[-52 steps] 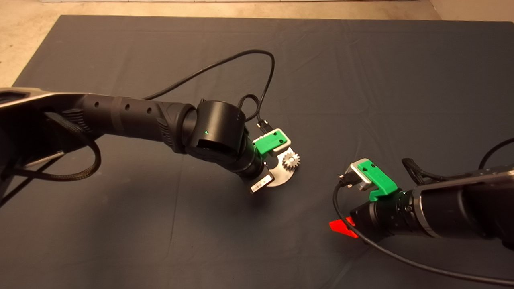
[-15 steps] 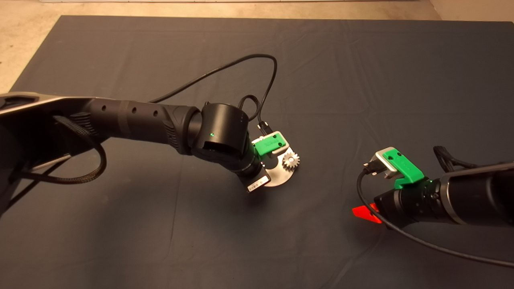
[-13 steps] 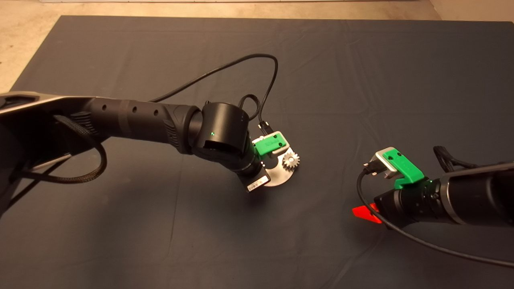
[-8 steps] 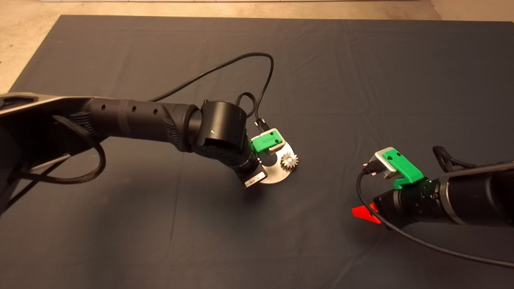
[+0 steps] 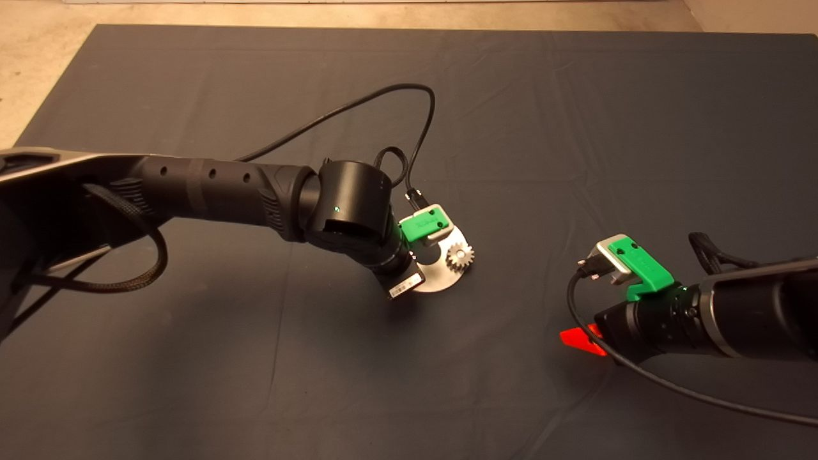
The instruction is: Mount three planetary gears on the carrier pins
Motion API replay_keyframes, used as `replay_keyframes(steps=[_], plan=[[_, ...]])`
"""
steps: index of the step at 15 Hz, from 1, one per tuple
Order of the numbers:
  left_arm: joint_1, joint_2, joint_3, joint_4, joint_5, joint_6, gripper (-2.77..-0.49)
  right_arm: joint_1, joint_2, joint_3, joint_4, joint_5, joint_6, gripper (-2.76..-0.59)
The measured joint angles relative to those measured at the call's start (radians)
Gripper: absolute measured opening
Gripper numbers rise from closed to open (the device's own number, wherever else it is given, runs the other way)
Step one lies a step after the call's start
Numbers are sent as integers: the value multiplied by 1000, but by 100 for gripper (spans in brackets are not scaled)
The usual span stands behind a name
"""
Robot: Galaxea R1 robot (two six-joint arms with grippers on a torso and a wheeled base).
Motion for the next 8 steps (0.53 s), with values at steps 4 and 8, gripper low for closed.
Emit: replay_keyframes(steps=[4, 8], plan=[[0, 0, 0, 0, -1, 0, -235, 0, 2, 0, 0, 0, 0, -116], [0, 0, 0, 1, 0, 0, -214, 0, 2, 0, 0, 0, 0, -116]])
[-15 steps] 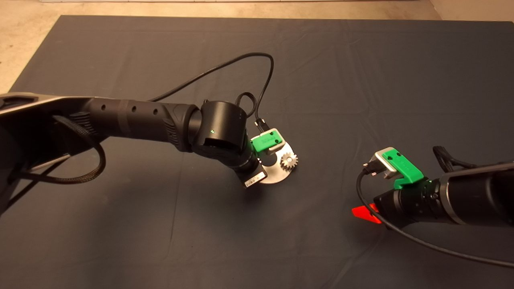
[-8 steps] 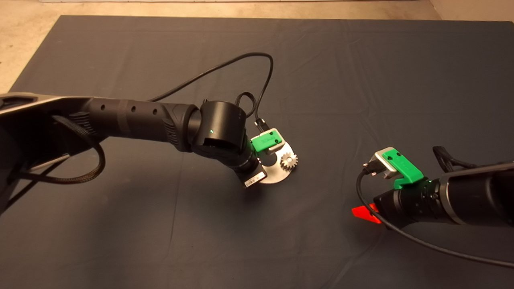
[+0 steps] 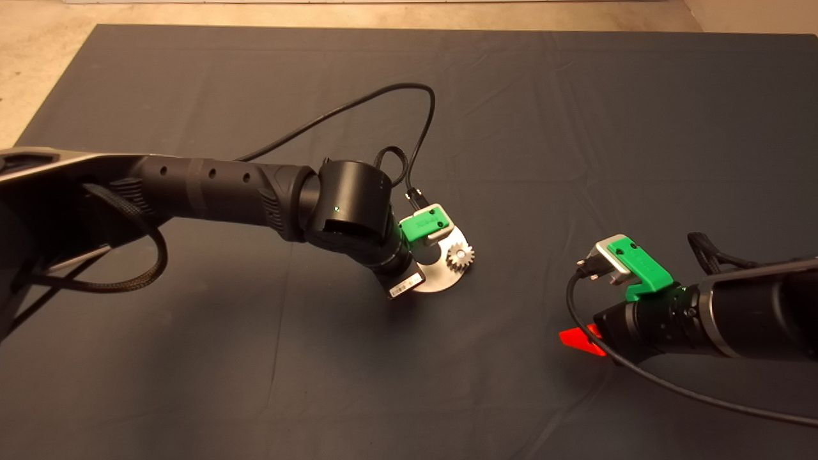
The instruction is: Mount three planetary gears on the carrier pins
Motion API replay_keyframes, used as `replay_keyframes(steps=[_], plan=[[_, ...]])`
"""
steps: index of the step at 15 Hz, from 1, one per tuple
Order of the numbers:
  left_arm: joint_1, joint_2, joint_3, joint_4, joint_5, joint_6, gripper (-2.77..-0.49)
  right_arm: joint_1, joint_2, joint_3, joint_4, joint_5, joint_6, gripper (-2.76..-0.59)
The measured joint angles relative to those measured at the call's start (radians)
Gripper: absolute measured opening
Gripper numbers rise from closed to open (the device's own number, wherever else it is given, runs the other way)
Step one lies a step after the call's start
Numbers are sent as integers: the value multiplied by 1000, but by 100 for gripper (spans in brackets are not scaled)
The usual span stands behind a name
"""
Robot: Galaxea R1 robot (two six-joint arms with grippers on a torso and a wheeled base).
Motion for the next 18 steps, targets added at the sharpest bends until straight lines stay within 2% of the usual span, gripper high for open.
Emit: replay_keyframes(steps=[5, 7, 8, 9, 10, 11, 12, 13, 14, 15, 18], plan=[[0, -1, 1, -8, 1, 0, -192, 0, 0, 0, 0, 0, 0, -116], [-4, -3, 1, -60, 5, 0, -192, 0, 0, 0, 0, 0, 0, -116], [-16, -9, 1, -84, 13, 0, -192, 0, 0, 0, 0, 0, 0, -116], [-49, -15, 1, -109, 24, 0, -192, 0, 0, 0, 0, 0, 0, -116], [-94, -21, 0, -122, 36, 3, -192, 0, 0, 0, 0, 0, 0, -116], [-134, -30, -10, -129, 38, 12, -192, 0, 0, 0, 0, 0, 0, -116], [-153, -35, -31, -137, 40, 30, -192, 0, 0, 0, 0, 0, 0, -116], [-155, -37, -56, -151, 41, 62, -192, 0, 0, 0, 0, 0, 0, -116], [-150, -38, -79, -179, 43, 84, -192, 0, 0, 0, 0, 0, 0, -116], [-149, -49, -89, -194, 42, 92, -192, 0, 2, 0, 0, 0, 0, -116], [-150, -90, -99, -198, 44, 119, -177, 0, 3, 0, 0, 0, 0, -116]])
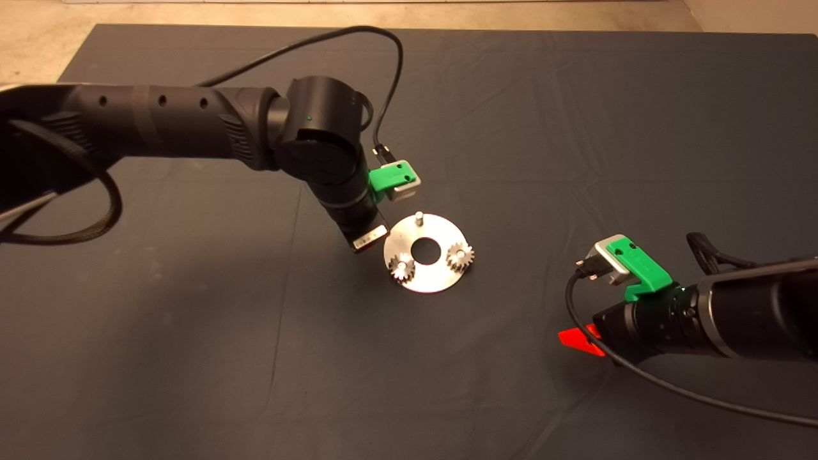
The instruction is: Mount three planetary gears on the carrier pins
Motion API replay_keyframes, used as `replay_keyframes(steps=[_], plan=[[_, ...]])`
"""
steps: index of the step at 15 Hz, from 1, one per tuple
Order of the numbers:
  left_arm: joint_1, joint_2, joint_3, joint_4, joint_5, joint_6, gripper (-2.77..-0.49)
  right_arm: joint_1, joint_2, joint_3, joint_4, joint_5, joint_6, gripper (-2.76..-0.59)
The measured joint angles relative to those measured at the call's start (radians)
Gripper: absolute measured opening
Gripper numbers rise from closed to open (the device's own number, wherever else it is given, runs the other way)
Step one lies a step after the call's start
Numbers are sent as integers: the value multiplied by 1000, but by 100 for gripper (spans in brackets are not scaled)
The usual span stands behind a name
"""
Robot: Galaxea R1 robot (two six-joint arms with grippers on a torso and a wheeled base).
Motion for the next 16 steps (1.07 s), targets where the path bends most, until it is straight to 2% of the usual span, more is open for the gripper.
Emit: replay_keyframes(steps=[1, 4, 5, 8, 9, 11, 13, 16], plan=[[0, -5, -11, 0, -10, 13, -177, 0, 6, 0, 0, 0, 0, -116], [0, -5, -91, -3, -64, 78, -174, 0, 13, 0, 0, 1, 0, -116], [0, -7, -110, -3, -68, 86, -164, -1, 13, 0, 0, 0, 0, -116], [0, -10, -134, -6, -101, 112, -159, 0, 19, 0, 0, 2, 0, -116], [0, -11, -153, -6, -118, 122, -150, 0, 19, 0, 0, 3, 0, -116], [0, -10, -182, -6, -146, 147, -148, 0, 19, 0, 0, 3, 0, -116], [0, -10, -188, -6, -156, 148, -148, 0, 19, 0, 0, 2, 0, -116], [1, -10, -197, -6, -186, 149, -148, 0, 19, 0, 0, 3, 0, -116]])
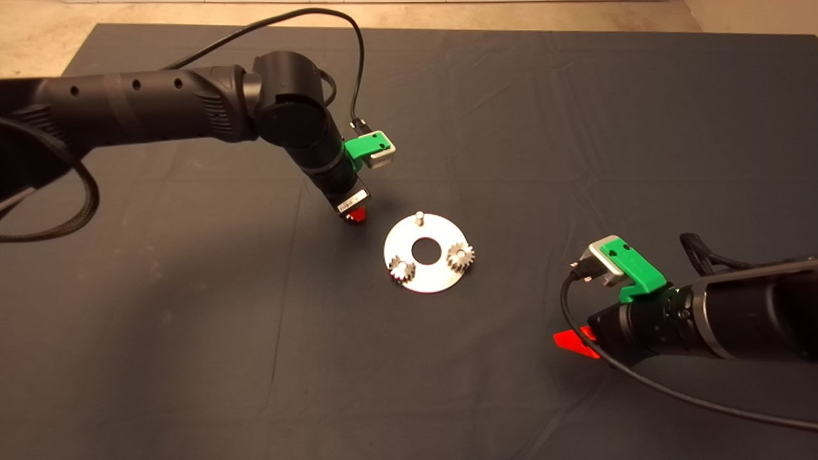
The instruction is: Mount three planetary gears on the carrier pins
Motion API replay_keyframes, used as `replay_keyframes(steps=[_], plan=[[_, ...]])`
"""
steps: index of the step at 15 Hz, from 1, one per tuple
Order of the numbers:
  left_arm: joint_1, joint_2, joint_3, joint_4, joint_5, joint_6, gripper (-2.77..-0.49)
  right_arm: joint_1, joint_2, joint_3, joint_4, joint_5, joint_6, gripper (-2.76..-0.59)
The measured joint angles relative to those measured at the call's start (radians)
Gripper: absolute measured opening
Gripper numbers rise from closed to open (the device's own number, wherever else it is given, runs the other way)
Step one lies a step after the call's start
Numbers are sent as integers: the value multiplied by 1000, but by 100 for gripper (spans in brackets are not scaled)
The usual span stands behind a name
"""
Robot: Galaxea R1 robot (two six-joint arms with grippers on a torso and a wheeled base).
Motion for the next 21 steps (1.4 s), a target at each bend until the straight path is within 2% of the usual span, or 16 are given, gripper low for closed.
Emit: replay_keyframes(steps=[3, 6, 12, 14, 18, 21], plan=[[0, -8, 0, 0, -27, 0, -148, 0, 0, 0, 0, 0, 0, -116], [2, -28, 0, 0, -35, 1, -148, 0, 0, 0, 1, 0, 0, -116], [28, -40, -1, 0, -74, 1, -148, 0, 14, 0, 1, -1, 1, -116], [30, -44, 0, 0, -83, 1, -148, 0, 19, 0, 1, -1, 1, -116], [55, -45, 0, 0, -90, 0, -148, 0, 20, 0, 5, -1, 1, -116], [56, -47, 0, 0, -94, 0, -148, 0, 20, 0, 13, -1, 1, -116]])
